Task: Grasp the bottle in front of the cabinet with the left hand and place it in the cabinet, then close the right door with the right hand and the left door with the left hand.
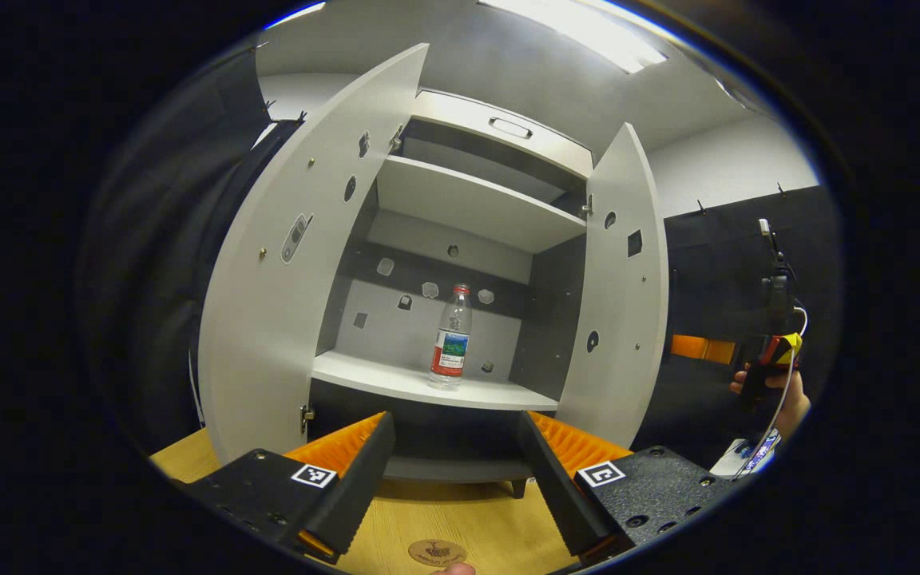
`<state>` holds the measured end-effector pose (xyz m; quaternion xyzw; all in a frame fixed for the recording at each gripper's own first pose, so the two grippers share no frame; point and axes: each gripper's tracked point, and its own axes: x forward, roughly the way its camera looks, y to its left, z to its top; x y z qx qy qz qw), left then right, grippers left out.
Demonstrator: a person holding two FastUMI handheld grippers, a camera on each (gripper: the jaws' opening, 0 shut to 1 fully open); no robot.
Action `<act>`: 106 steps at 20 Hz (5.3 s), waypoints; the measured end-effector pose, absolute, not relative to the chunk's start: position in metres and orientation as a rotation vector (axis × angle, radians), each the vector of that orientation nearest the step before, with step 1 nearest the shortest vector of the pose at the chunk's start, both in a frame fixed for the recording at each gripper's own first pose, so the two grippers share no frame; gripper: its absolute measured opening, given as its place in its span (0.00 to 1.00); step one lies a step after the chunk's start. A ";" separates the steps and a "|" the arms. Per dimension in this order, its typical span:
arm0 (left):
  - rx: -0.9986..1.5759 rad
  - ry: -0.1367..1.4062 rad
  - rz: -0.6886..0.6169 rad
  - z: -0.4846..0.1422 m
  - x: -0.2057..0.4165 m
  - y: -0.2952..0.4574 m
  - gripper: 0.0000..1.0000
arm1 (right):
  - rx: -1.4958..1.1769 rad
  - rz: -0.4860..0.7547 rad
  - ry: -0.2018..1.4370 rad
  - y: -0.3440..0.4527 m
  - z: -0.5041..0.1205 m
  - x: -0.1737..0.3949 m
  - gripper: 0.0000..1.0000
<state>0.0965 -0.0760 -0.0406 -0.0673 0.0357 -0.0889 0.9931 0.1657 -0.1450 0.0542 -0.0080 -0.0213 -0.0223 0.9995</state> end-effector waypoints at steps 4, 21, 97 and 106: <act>-0.148 0.042 -0.123 -0.031 0.094 -0.056 0.94 | -0.013 -0.010 -0.051 -0.131 0.057 0.176 0.95; -0.182 -0.072 0.087 0.020 0.068 0.017 0.94 | -0.026 0.144 -0.028 -0.057 0.047 0.202 0.96; -0.118 0.067 -0.210 0.020 0.275 -0.064 0.94 | -0.075 -0.107 0.024 -0.153 0.015 0.068 0.96; -0.105 0.084 -0.204 0.020 0.275 -0.078 0.95 | -0.014 -0.060 0.028 -0.132 0.010 0.075 0.96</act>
